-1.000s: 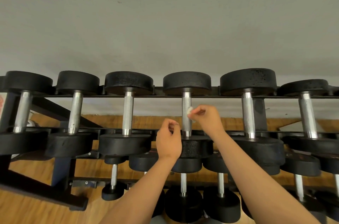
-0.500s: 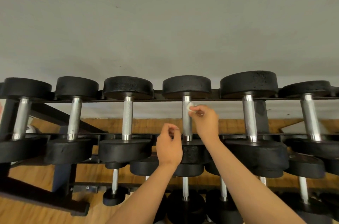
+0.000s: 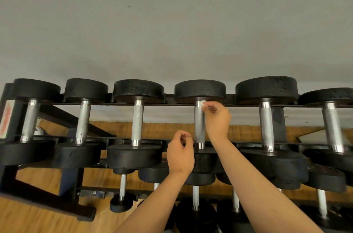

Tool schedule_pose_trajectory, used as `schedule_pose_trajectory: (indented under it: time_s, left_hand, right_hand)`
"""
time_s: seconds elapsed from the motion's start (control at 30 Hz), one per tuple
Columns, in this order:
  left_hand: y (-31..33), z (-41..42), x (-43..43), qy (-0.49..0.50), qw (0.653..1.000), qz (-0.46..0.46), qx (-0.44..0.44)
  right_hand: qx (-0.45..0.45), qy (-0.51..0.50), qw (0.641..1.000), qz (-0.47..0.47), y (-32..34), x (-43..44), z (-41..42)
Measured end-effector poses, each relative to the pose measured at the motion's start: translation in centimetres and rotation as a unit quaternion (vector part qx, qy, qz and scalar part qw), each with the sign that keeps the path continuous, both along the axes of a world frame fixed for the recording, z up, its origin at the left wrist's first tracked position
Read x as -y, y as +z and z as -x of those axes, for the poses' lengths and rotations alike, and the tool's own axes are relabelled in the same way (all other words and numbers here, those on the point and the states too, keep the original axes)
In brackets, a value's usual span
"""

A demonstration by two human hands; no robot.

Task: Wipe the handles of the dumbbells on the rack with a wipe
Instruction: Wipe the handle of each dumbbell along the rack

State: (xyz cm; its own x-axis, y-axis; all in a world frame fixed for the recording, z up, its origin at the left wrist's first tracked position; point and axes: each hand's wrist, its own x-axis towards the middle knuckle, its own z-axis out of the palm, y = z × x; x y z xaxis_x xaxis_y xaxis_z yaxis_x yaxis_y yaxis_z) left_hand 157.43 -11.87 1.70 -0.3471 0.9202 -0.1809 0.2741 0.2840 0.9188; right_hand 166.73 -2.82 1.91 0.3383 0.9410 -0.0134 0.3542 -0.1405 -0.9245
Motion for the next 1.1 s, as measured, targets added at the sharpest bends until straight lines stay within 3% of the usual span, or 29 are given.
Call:
schedule_pose_trajectory:
  time_s: [0.23,0.6,0.87,1.1]
  left_hand:
    - [-0.1,0.0,0.0,-0.002,1.0,-0.003,0.001]
    - [-0.2,0.0,0.0,-0.004,1.0,0.007,-0.011]
    - [-0.3,0.1,-0.1,-0.001,1.0,0.012,-0.009]
    - [-0.4,0.1,-0.1,-0.003,1.0,0.012,-0.008]
  right_hand:
    - [0.017,0.036,0.999,0.005,-0.8,1.7,-1.1]
    - [-0.074,0.064,0.994,0.049,-1.3,0.8,-2.3]
    - [-0.112,0.064,0.991,0.03,-0.9,-0.2,-1.8]
    - [-0.09,0.067,0.992,0.064,-1.6,1.2,-2.1]
